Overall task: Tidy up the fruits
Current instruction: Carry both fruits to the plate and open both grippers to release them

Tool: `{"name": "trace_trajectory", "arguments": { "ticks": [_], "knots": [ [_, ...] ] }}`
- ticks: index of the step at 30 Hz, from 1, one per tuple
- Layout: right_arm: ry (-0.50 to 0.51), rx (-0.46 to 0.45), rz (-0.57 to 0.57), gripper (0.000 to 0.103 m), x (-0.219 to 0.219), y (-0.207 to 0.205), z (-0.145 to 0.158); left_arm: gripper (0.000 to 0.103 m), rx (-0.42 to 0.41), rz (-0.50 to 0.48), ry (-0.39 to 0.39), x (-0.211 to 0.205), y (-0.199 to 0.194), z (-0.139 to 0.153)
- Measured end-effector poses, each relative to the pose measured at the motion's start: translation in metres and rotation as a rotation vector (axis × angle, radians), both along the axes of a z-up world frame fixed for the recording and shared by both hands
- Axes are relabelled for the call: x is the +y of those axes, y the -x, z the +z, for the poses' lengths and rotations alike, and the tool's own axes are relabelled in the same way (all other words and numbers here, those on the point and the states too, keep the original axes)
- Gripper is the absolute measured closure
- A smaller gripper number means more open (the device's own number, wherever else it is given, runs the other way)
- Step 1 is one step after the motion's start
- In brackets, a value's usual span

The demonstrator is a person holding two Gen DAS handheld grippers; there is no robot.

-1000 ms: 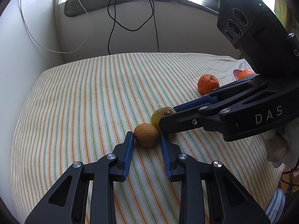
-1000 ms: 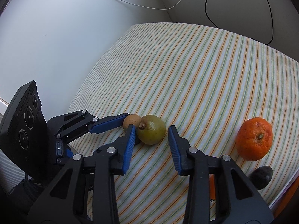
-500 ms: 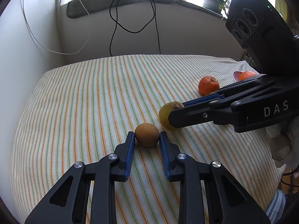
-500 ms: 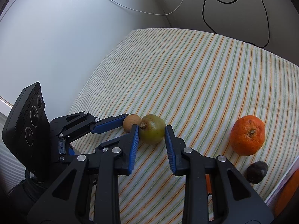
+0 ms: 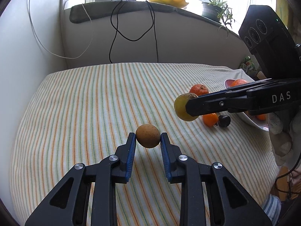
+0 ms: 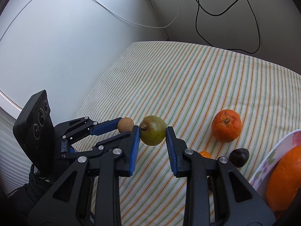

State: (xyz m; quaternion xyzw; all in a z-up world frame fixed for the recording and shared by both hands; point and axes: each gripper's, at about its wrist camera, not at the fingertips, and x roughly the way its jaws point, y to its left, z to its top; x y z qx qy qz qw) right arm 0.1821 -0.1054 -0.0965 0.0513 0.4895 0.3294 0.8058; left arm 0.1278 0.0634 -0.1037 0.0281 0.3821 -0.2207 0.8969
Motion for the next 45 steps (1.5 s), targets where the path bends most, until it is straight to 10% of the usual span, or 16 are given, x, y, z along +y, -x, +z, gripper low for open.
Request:
{"name": "trace_trajectory", "arguments": {
  "ticks": [22, 45],
  "knots": [
    [-0.006, -0.125, -0.097, 0.074, -0.082, 0.057, 0.054, 0.078, -0.056, -0.101, 0.058, -0.068, 0.035, 0.029],
    [0.021, -0.124, -0.197, 0.074, -0.157, 0.091, 0.043, 0.078, -0.041, -0.212, 0.087, -0.145, 0.034, 0.030]
  ]
}}
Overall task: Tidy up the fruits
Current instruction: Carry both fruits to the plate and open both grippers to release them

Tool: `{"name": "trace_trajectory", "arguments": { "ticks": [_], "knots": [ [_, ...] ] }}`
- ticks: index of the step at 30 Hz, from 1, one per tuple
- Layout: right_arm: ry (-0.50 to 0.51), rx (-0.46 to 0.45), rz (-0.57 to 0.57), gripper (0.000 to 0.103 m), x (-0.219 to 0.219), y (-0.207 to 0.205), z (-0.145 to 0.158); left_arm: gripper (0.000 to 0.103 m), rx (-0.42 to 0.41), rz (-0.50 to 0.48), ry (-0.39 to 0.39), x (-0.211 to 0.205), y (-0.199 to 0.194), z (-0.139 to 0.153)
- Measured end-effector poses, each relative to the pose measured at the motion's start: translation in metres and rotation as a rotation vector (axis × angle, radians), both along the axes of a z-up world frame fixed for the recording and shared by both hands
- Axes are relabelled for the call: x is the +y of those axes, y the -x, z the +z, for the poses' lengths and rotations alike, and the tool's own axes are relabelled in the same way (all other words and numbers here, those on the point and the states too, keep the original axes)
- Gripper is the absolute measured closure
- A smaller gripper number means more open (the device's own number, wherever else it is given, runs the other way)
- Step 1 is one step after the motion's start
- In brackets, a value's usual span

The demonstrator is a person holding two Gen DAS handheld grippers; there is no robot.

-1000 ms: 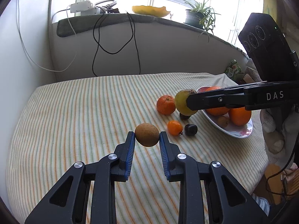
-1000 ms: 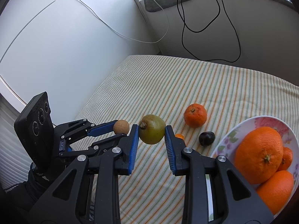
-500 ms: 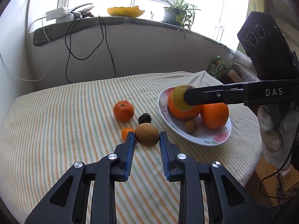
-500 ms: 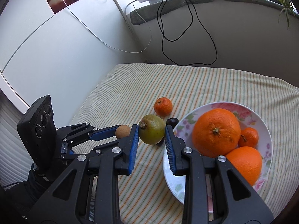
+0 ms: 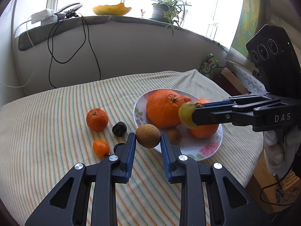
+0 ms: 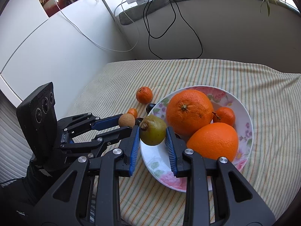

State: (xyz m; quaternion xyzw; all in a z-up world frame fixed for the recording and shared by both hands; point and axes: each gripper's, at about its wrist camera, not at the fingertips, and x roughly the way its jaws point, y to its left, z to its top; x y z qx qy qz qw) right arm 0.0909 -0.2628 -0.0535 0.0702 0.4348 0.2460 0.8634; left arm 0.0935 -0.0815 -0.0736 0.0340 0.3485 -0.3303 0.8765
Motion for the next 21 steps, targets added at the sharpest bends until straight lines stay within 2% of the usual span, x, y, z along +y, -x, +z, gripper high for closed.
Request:
{"name": "trace_trajectory", "arguments": {
  "ticks": [21],
  "knots": [
    [0.091, -0.009, -0.005, 0.074, -0.007, 0.018, -0.009, 0.078, 0.026, -0.023, -0.005, -0.026, -0.007, -0.009]
  ]
}}
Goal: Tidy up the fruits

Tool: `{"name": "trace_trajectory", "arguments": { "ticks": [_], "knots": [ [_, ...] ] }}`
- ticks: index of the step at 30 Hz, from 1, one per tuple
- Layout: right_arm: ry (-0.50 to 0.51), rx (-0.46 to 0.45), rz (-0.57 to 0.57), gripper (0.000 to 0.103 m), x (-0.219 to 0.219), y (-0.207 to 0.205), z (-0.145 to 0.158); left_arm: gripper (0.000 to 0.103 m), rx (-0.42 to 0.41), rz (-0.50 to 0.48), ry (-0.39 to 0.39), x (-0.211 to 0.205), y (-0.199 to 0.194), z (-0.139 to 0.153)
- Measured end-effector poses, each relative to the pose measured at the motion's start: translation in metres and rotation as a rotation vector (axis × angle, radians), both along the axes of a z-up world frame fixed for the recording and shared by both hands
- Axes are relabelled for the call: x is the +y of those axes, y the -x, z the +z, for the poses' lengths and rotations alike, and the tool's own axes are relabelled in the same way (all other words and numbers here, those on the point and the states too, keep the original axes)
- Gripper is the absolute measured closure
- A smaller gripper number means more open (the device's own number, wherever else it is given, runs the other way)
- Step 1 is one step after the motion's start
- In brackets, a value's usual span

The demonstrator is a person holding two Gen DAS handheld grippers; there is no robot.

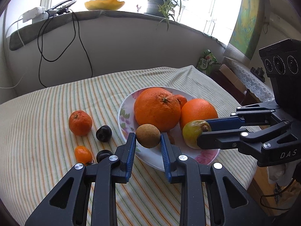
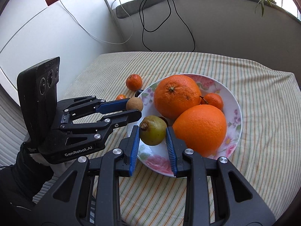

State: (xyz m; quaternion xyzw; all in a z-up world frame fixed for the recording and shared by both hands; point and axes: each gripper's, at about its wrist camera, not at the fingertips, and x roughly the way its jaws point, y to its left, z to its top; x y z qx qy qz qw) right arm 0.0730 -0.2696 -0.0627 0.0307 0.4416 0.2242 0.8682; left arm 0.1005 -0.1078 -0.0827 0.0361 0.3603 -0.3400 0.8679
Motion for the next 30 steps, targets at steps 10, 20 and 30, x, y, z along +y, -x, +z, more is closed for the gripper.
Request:
{"name": "trace_trajectory", "arguments": {
  "ticks": [10, 20, 30],
  "knots": [
    [0.032, -0.015, 0.003, 0.073, 0.003, 0.002, 0.004, 0.078, -0.009, 0.003, -0.008, -0.002, -0.001, 0.001],
    [0.058, -0.079, 0.013, 0.041, 0.008, 0.011, 0.014, 0.065, -0.009, 0.023, -0.007, 0.002, -0.001, 0.001],
    [0.055, -0.085, 0.003, 0.040, 0.003, 0.013, 0.018, 0.065, -0.006, 0.043, -0.002, 0.012, 0.000, 0.001]
  ]
}}
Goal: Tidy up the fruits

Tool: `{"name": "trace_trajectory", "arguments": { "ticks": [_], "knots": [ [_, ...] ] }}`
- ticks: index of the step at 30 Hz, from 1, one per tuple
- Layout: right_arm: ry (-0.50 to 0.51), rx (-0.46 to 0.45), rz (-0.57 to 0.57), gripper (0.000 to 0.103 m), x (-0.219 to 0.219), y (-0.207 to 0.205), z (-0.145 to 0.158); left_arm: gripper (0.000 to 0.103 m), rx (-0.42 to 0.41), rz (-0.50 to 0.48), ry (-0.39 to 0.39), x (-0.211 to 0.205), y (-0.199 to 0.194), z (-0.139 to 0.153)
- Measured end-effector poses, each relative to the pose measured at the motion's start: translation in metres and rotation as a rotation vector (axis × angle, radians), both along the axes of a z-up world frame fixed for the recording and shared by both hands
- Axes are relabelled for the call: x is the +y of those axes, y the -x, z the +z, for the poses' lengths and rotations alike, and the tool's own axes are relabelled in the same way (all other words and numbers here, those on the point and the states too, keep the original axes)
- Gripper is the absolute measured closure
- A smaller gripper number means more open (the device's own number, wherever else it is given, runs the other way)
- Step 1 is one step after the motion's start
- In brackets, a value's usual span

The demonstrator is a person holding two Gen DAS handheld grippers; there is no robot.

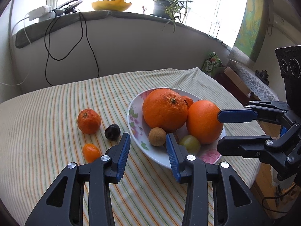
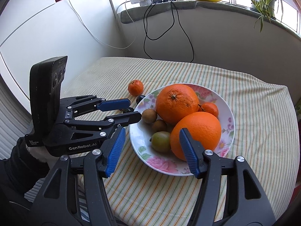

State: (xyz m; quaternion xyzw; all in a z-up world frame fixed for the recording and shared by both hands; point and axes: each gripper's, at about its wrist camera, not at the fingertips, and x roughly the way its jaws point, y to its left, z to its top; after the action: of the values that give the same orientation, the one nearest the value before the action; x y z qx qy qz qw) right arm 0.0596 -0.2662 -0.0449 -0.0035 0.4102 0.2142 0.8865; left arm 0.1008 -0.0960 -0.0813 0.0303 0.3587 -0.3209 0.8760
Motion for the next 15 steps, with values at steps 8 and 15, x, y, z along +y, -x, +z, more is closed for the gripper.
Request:
{"name": "trace_trajectory", "arguments": {
  "ticks": [8, 15],
  "knots": [
    [0.024, -0.052, 0.005, 0.026, 0.005, 0.005, 0.010, 0.065, -0.008, 0.044, -0.005, 0.024, 0.003, 0.002],
    [0.054, -0.067, 0.019, 0.021, 0.011, -0.002, 0.013, 0.065, -0.011, 0.092, -0.018, 0.048, 0.005, 0.000]
  ]
}}
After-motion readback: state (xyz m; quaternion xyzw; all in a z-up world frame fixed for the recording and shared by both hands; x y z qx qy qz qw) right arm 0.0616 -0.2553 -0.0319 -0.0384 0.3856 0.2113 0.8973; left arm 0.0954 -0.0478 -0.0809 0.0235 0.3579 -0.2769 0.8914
